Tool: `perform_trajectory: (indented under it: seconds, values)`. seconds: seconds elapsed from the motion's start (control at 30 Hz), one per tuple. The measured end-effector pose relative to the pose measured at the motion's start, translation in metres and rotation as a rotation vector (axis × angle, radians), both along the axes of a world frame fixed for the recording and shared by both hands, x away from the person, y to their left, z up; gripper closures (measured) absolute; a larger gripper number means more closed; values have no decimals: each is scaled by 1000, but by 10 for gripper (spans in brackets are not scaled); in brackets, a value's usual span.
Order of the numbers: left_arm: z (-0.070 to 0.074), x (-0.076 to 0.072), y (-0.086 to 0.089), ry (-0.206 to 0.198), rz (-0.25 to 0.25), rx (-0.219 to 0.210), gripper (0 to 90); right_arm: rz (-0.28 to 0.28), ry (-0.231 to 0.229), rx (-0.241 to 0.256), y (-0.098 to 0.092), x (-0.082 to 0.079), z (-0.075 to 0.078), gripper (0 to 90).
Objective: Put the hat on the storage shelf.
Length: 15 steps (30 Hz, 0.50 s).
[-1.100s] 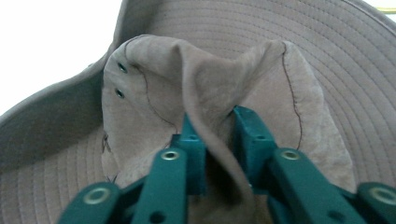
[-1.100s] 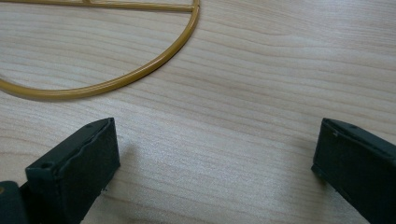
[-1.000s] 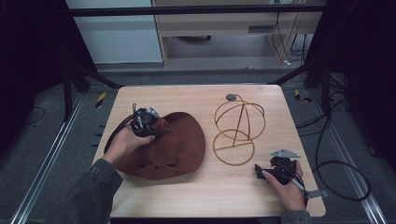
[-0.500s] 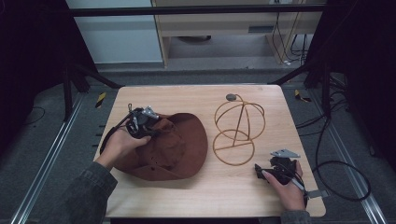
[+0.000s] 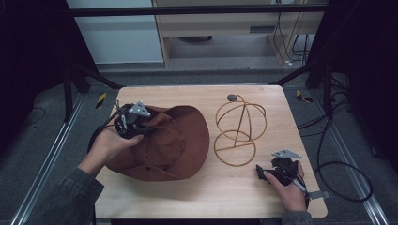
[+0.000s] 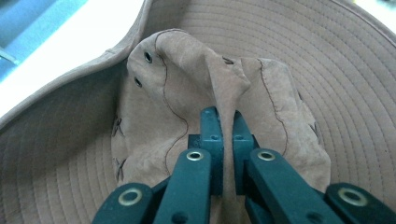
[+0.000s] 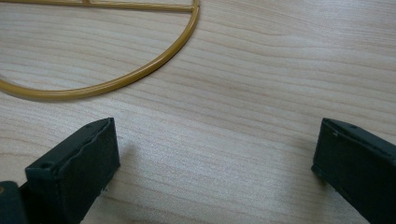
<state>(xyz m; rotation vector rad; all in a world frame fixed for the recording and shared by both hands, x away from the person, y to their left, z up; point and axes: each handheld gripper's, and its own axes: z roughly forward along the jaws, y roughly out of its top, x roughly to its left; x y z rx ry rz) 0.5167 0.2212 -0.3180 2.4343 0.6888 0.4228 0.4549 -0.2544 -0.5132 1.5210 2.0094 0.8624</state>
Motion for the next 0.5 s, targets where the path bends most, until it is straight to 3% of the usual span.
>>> perform_trajectory:
  seconds: [0.33, 0.5]
  values:
    - [34, -18, 9, -28, -21, -20, 886, 0, 0, 0, 0, 0, 0, 5]
    - [53, -26, 12, -63, -17, -22, 886, 1, -1, 0, 0, 0, 0, 5]
